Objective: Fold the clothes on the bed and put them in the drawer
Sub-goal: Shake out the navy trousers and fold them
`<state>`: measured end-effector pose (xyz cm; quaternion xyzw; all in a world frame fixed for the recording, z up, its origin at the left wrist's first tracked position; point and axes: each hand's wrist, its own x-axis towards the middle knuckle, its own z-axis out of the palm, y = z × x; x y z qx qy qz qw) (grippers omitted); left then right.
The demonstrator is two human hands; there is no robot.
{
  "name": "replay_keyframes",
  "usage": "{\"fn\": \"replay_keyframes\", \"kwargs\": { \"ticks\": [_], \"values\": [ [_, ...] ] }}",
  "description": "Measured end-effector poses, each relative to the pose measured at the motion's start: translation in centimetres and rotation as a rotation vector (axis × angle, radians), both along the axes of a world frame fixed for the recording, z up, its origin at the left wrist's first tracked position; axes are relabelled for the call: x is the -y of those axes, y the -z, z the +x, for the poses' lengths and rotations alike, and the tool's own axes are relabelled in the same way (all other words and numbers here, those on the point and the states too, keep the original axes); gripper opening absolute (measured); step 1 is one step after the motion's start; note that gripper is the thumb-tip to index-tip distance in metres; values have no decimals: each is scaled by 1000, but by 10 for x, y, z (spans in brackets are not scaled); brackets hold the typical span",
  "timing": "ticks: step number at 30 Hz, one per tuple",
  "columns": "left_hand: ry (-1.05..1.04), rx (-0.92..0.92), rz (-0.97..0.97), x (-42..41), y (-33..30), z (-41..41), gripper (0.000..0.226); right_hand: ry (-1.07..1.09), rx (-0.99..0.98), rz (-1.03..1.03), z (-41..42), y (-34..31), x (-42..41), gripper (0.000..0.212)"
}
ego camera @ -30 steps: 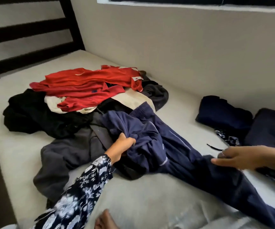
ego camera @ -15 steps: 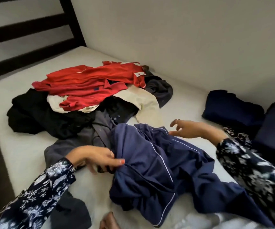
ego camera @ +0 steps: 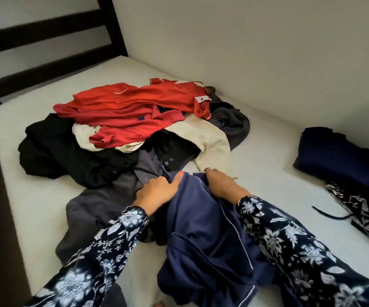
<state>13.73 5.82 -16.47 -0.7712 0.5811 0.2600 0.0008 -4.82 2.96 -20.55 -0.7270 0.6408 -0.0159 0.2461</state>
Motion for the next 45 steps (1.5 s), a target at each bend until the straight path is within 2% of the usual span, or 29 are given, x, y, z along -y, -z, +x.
{"fn": "replay_keyframes", "kwargs": {
  "ticks": [7, 10, 12, 13, 15, 17, 19, 21, 23, 25, 26, 28, 30, 32, 36, 39, 43, 45],
  "values": [
    [144, 196, 203, 21, -5, -38, 96, 45, -33, 103, 4, -1, -13, 32],
    [247, 135, 308, 32, 15, -42, 108, -19, -49, 180, -8, 1, -27, 26],
    [268, 56, 288, 31, 20, -44, 104, -42, -15, 194, -18, -1, -38, 19],
    [245, 3, 243, 27, 16, -44, 94, -34, 30, 190, -23, -4, -43, 17],
    [183, -117, 105, 15, 0, -46, 73, 21, 203, 168, -33, -13, -50, 28],
    [100, -322, -36, 11, -16, -45, 59, 131, 509, 117, -43, -29, -54, 35],
    [-11, -607, -154, 11, -39, -44, 54, 286, 830, 71, -56, -55, -55, 29],
    [-3, -780, -258, 14, -72, -41, 43, 384, 1039, 20, -72, -89, -51, 28],
    [174, -763, -388, 19, -112, -36, 32, 413, 1096, -88, -94, -128, -47, 34],
    [344, -670, -529, 24, -156, -30, 26, 443, 1099, -230, -117, -171, -47, 32],
    [411, -617, -601, 28, -175, -27, 26, 454, 1113, -294, -130, -193, -50, 28],
    [515, -477, -767, 36, -209, -19, 42, 456, 1144, -401, -155, -233, -59, 19],
    [531, -396, -870, 45, -237, -14, 45, 459, 1138, -463, -181, -266, -66, 21],
    [510, -400, -926, 51, -263, -15, 35, 446, 1081, -495, -202, -292, -70, 27],
    [534, -330, -1111, 50, -320, -32, 24, 419, 958, -637, -224, -345, -78, 13],
    [538, -322, -1240, 50, -356, -43, 28, 401, 1010, -825, -226, -380, -81, 11],
    [512, -349, -1513, 45, -434, -64, 28, 350, 1135, -1047, -233, -455, -88, 12],
    [536, -335, -1540, 35, -471, -71, 28, 314, 1159, -1109, -235, -490, -96, 14]
  ]
}}
